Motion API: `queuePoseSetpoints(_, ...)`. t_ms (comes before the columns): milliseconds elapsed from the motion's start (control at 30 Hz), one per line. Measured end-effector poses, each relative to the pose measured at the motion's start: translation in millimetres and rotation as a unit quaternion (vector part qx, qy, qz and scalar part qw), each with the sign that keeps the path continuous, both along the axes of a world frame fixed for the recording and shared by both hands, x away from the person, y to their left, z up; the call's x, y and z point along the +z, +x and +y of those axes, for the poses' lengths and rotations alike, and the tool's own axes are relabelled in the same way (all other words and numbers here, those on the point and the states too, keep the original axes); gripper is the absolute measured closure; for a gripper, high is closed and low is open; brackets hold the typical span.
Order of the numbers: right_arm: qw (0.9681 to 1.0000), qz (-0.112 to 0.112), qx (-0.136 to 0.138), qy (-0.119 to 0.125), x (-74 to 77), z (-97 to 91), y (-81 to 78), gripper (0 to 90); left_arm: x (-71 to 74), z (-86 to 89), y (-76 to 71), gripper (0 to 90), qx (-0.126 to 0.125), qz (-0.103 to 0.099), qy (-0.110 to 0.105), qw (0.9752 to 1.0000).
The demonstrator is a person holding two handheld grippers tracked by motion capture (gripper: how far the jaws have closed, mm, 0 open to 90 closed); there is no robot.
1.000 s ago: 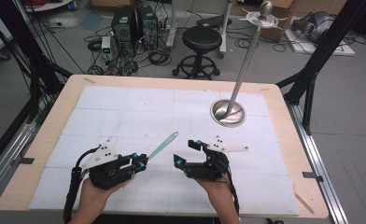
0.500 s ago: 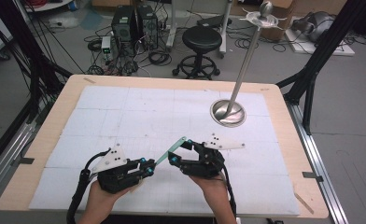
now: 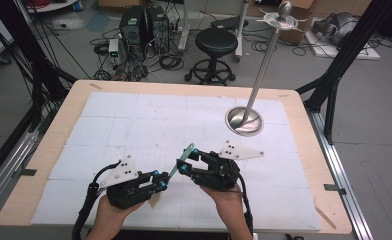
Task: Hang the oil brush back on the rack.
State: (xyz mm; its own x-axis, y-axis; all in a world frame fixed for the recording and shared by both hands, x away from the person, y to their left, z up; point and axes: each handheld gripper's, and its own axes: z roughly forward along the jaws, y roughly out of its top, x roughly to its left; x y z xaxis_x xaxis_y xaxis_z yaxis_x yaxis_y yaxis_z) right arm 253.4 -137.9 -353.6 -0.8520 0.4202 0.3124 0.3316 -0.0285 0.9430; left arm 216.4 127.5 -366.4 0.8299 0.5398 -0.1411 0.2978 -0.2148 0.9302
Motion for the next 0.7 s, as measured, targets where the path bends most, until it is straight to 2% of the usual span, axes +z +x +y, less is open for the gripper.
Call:
queuePoseSetpoints(367, 0.9999, -0.013, -0.003, -0.007, 2.5, 2.2, -4.6, 70.8, -2.0, -3.6, -0.7, 81.4, -0.003, -0.002, 0.009, 1.0)
queuePoseSetpoints(400, 0.9999, -0.013, -0.002, -0.009, 2.6, 2.2, -5.3, 74.6, -2.5, -4.3, -0.7, 81.4, -0.004, -0.003, 0.009, 0.9999)
queuePoseSetpoints(633, 0.9997, -0.02, 0.012, -0.009, 4.8, 4.2, -8.0, 81.1, -3.8, -6.2, -0.6, 81.2, -0.009, -0.008, 0.015, 0.9998)
queuePoseSetpoints(700, 0.9995, -0.025, 0.02, -0.01, 7.2, 5.2, -9.8, 82.7, -2.8, -2.0, 1.9, 78.1, -0.018, -0.005, -0.007, 0.9998)
